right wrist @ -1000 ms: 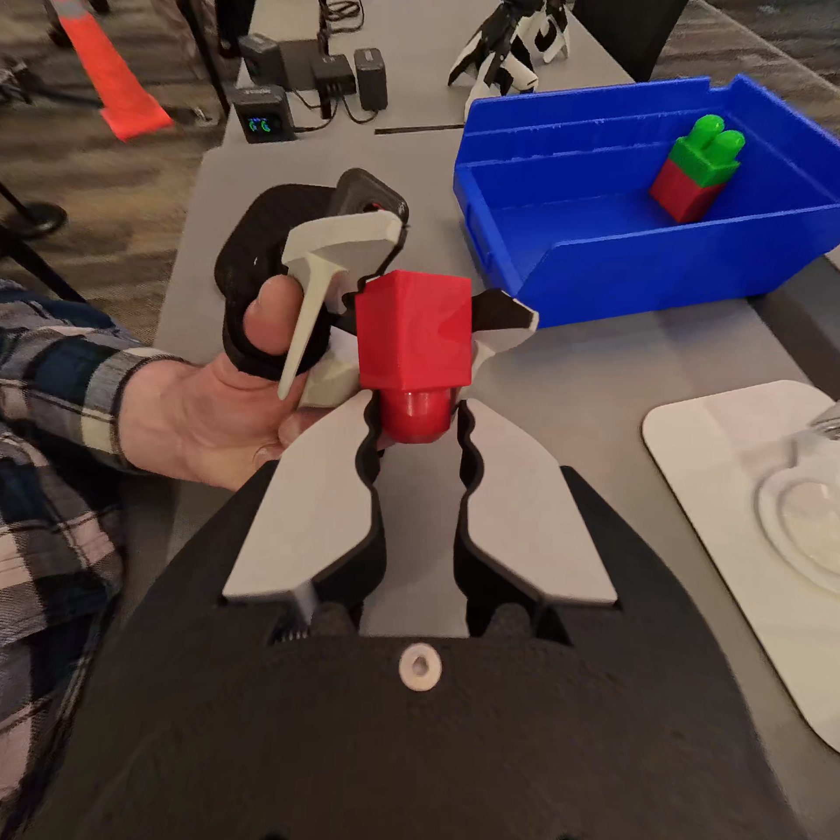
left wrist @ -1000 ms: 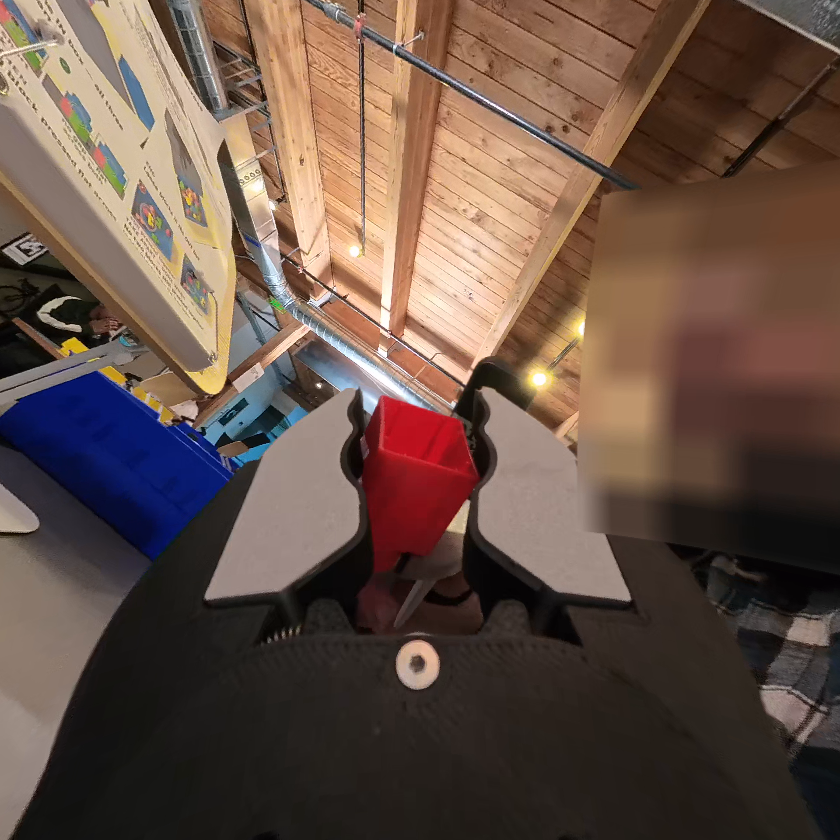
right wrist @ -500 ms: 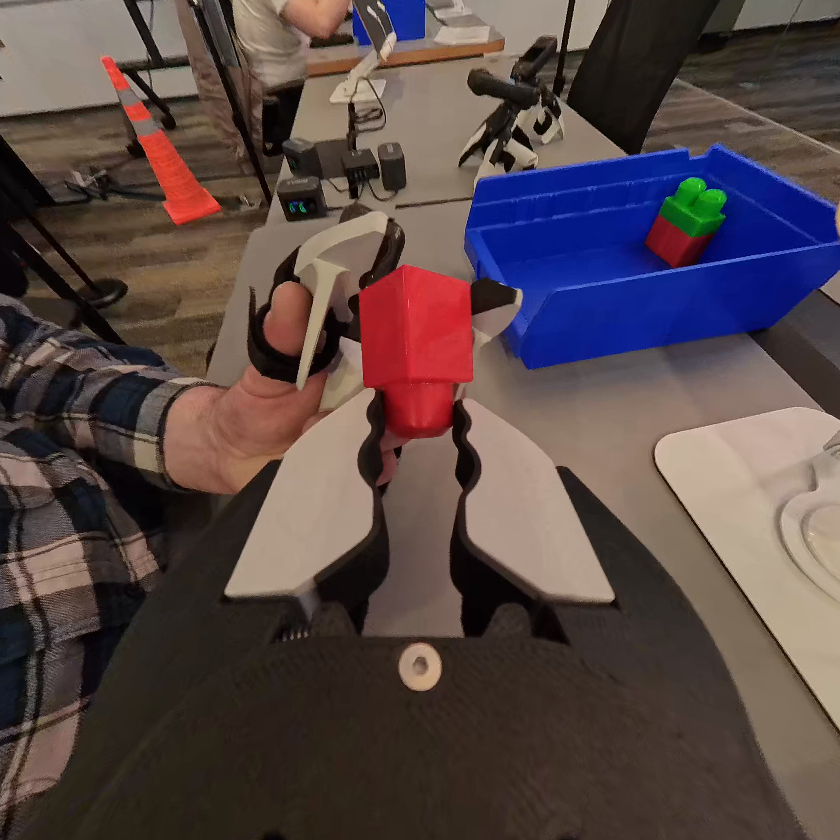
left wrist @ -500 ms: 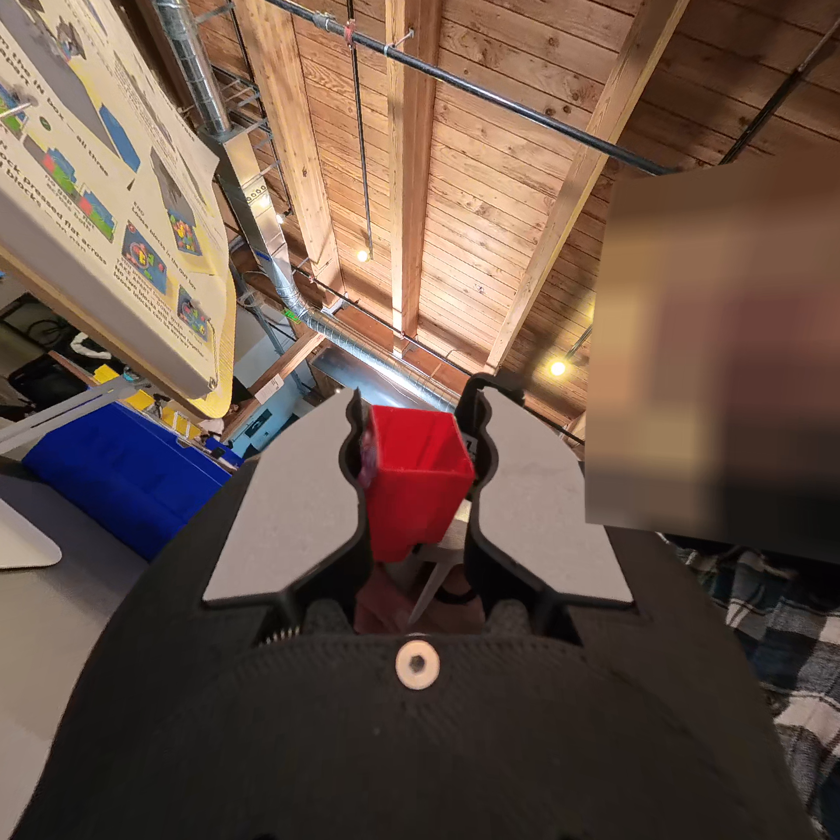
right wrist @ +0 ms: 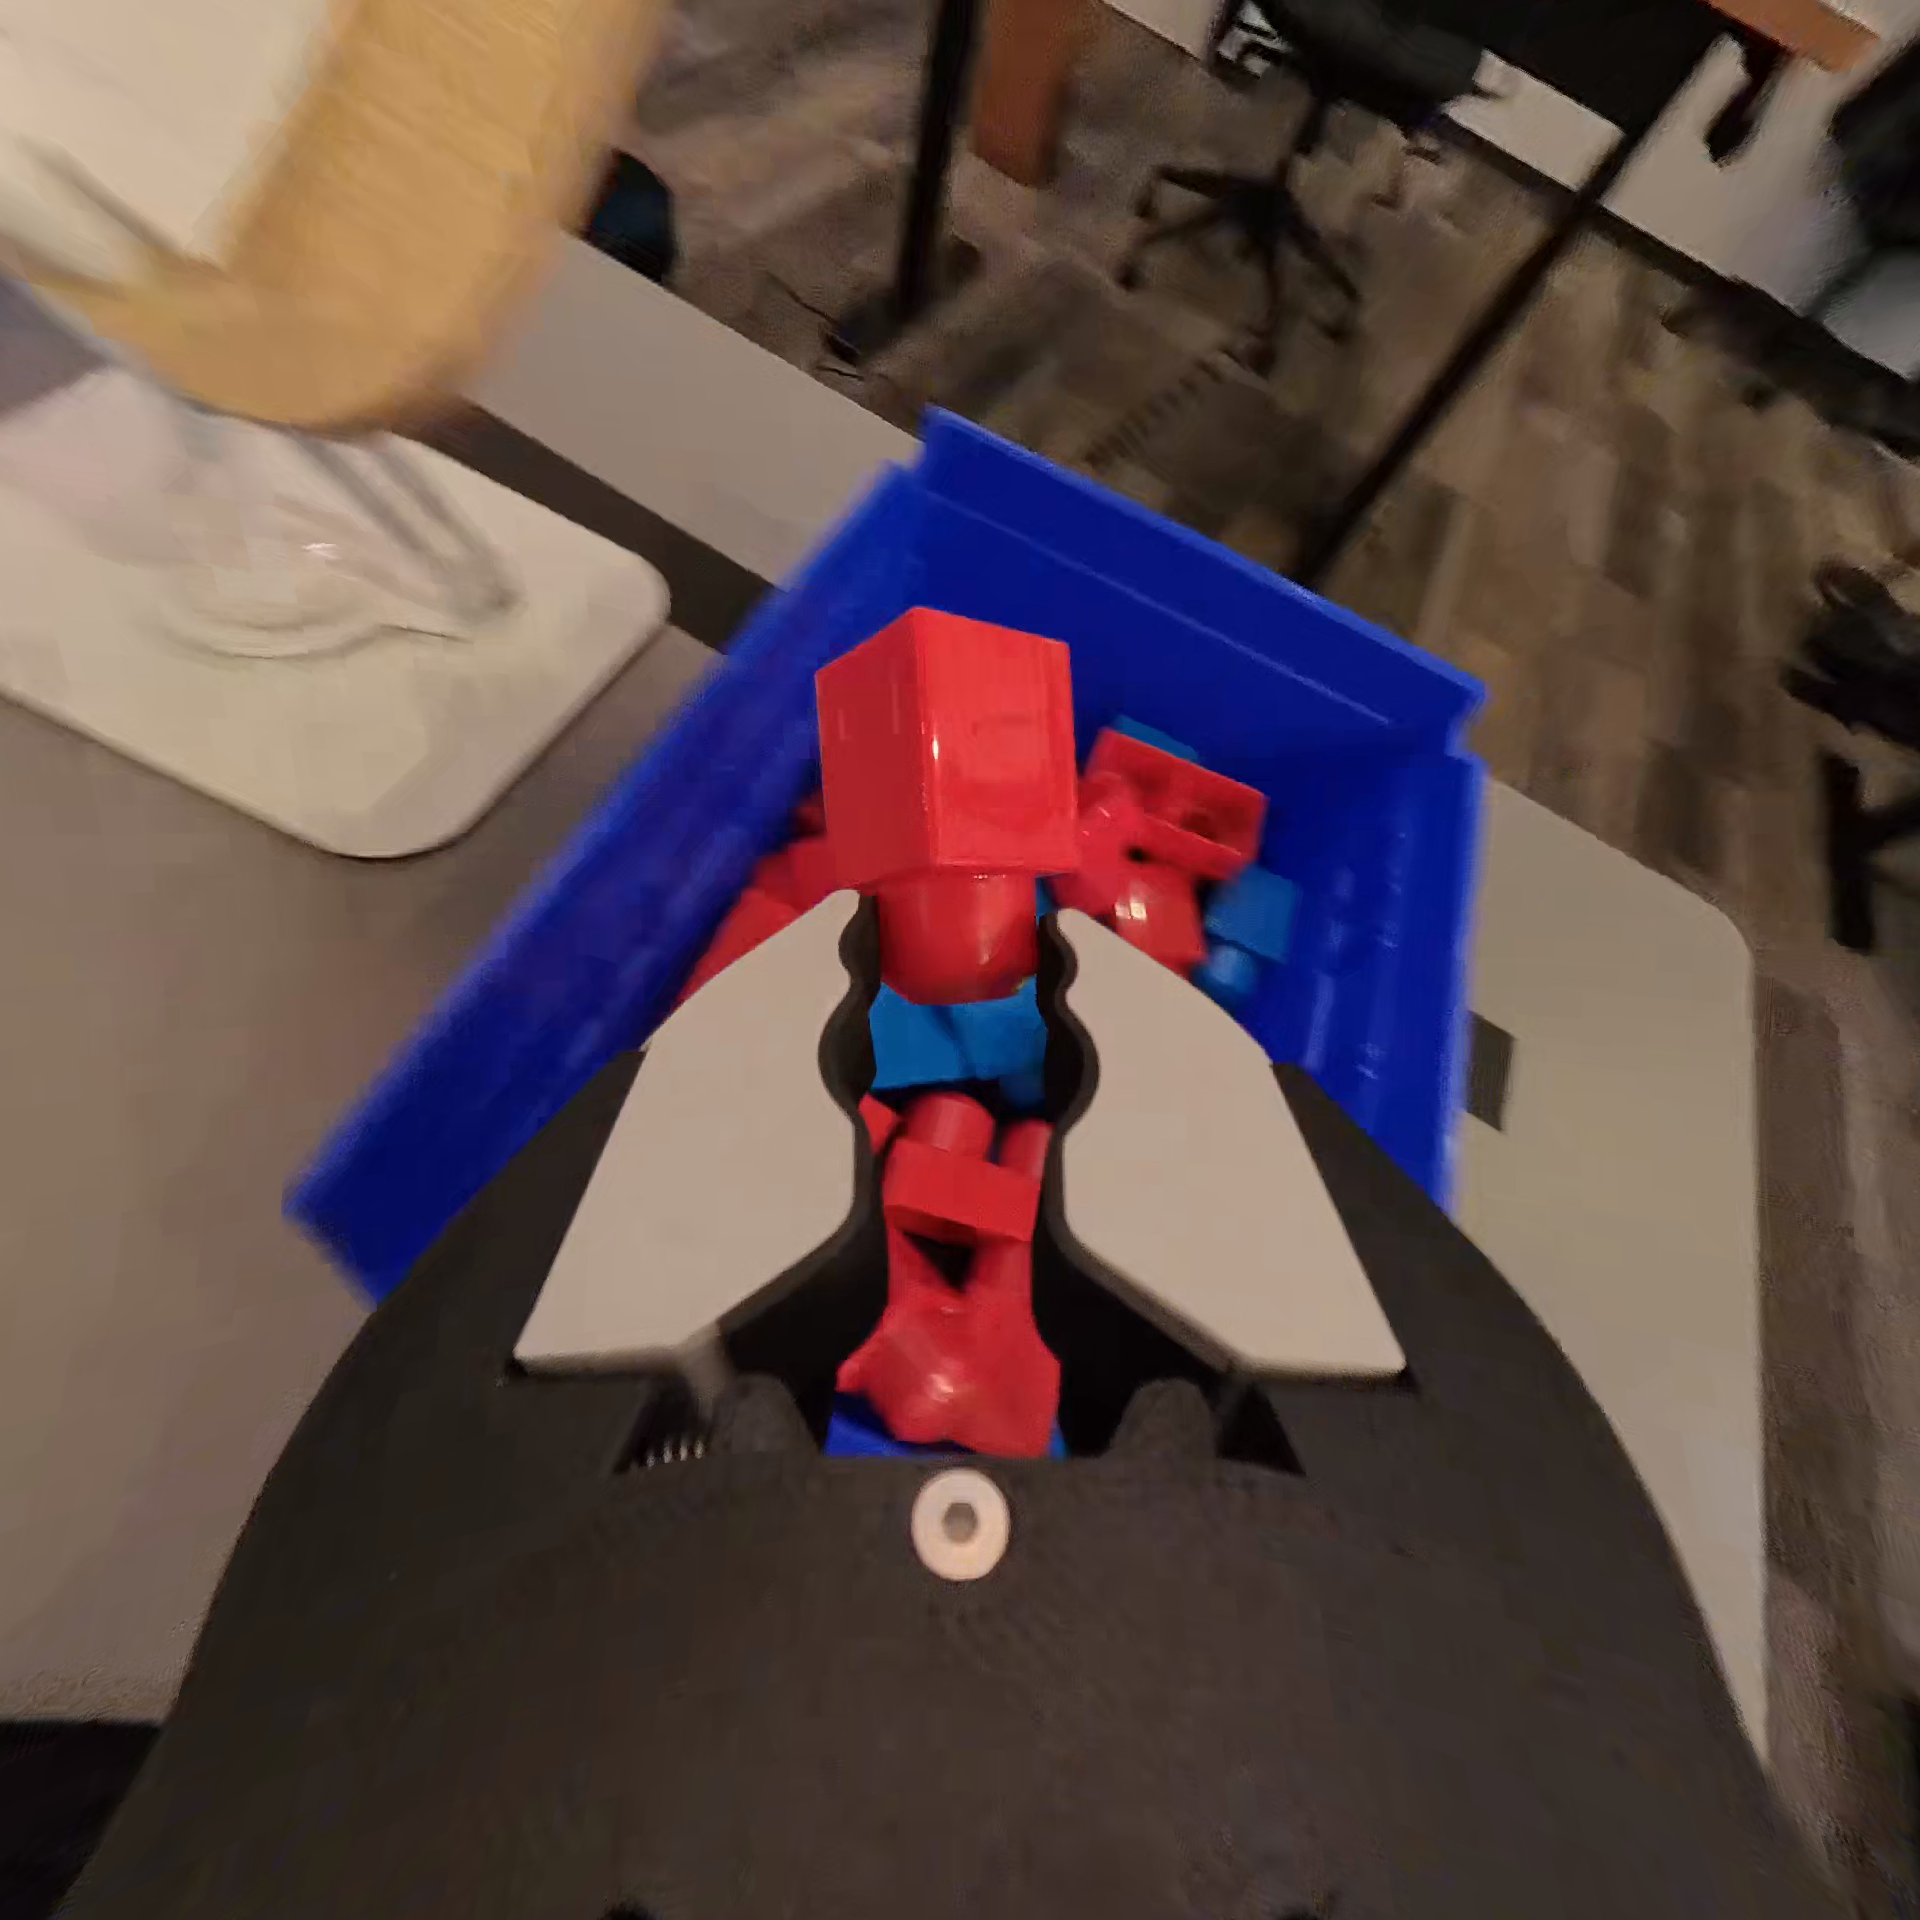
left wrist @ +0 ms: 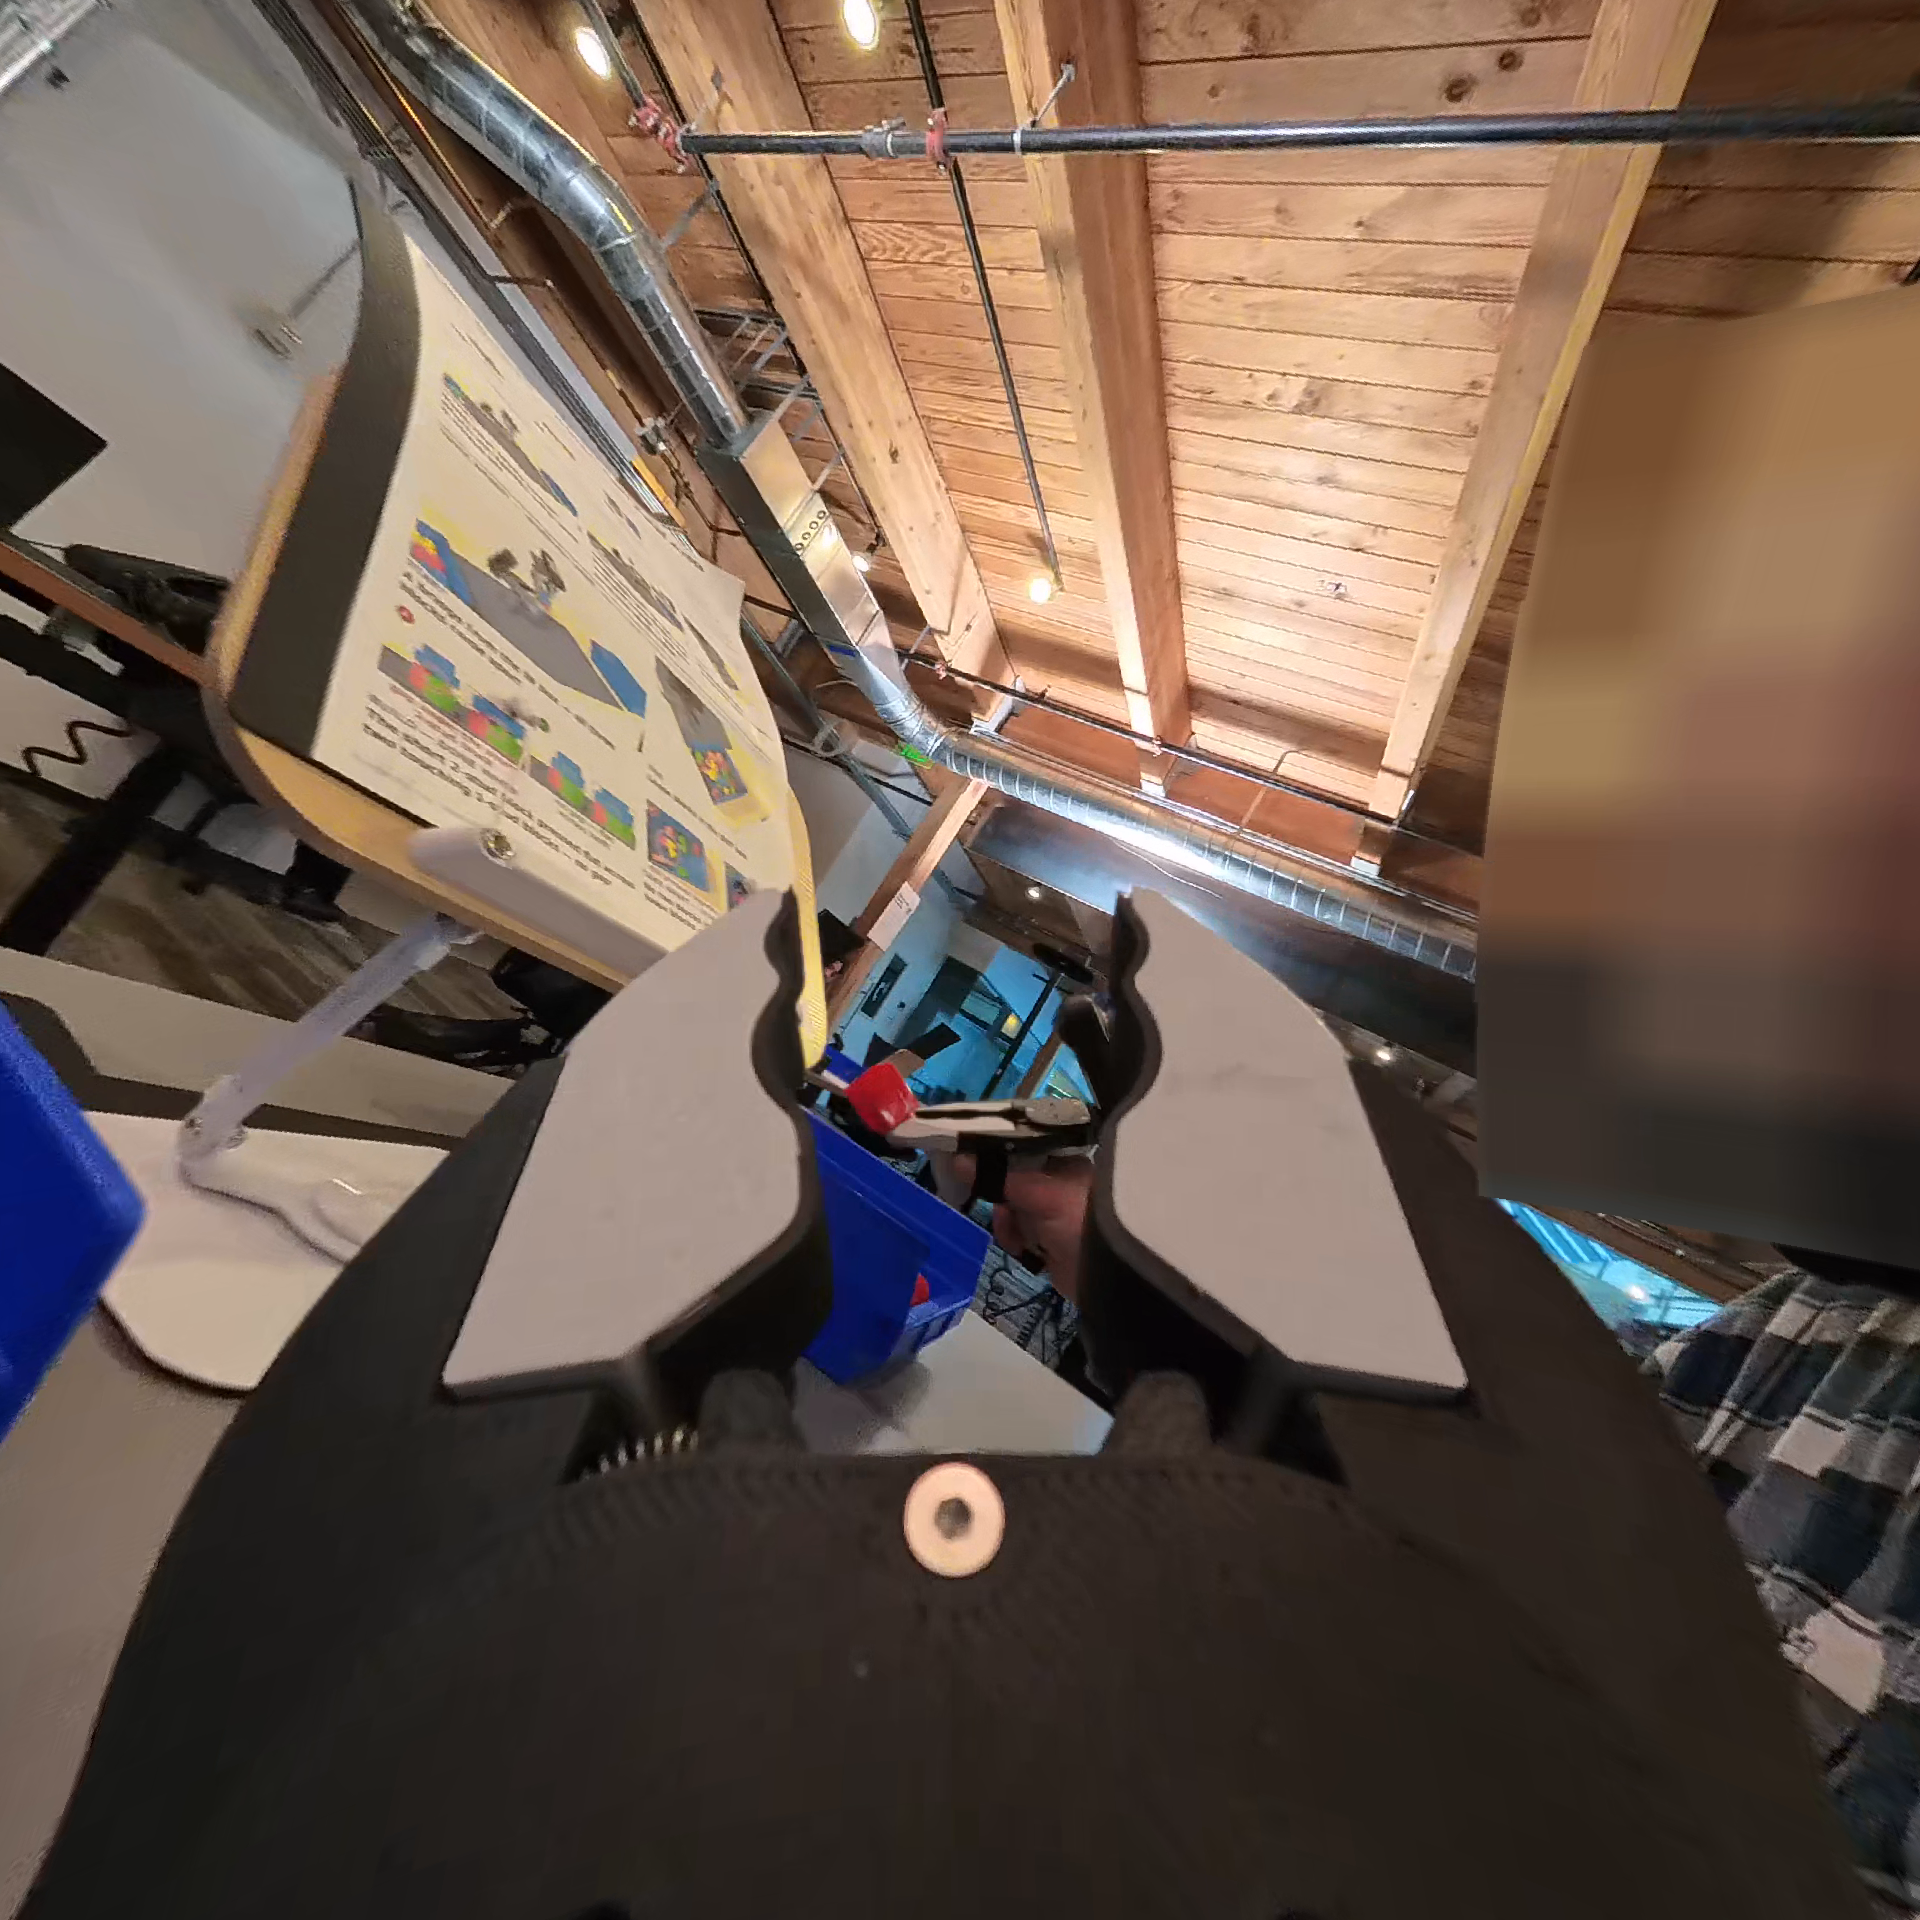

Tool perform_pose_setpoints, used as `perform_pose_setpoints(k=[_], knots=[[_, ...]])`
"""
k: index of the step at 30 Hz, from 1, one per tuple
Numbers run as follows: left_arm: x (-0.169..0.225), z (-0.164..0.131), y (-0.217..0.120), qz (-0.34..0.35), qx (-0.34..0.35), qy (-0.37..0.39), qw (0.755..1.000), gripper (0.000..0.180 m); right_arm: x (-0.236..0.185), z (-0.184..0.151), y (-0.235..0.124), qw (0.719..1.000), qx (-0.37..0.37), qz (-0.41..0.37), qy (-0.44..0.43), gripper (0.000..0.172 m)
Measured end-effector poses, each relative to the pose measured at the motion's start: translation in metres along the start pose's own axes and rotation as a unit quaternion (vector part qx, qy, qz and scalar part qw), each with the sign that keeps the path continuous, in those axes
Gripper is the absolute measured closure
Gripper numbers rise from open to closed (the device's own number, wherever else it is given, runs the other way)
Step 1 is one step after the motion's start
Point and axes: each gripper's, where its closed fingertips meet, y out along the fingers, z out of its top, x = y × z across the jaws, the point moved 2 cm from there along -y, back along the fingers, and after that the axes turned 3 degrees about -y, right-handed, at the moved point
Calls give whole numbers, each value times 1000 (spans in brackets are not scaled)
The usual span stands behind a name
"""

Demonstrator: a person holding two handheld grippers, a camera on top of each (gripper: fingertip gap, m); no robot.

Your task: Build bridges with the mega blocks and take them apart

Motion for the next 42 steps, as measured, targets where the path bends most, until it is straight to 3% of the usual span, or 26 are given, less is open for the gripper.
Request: perform_pose_setpoints(k=[4,6,9,12,14,18,22,26,29,31,36,42], knots=[[-7,6,-3,25,-18,25,999,128,34,-43,26,995,-88,-17,43,142],[-12,10,-2,45,-38,50,997,127,36,-55,38,992,-111,-9,54,131],[-22,24,1,89,-79,106,987,124,38,-51,38,994,-96,-28,43,121],[-43,46,6,153,-159,211,952,129,31,-27,26,998,-45,-46,10,123],[-69,63,11,207,-246,311,894,126,20,-9,17,999,-24,-38,-22,123],[-128,96,31,209,-374,449,784,121,-8,27,-1,998,31,0,-53,131],[-216,109,30,203,-531,488,662,119,-34,50,-12,994,53,18,-90,133],[-302,118,7,222,-665,489,518,118,-56,61,-17,989,67,39,-128,137],[-339,119,3,220,-702,494,464,117,-66,63,-17,987,69,57,-133,138],[-360,123,-3,226,-730,500,408,117,-68,64,-17,986,70,60,-135,138],[-387,118,-15,212,-779,495,322,118,-71,64,-16,986,72,74,-131,139],[-391,119,-10,213,-785,500,298,128,-77,67,-19,984,77,82,-139,140]])
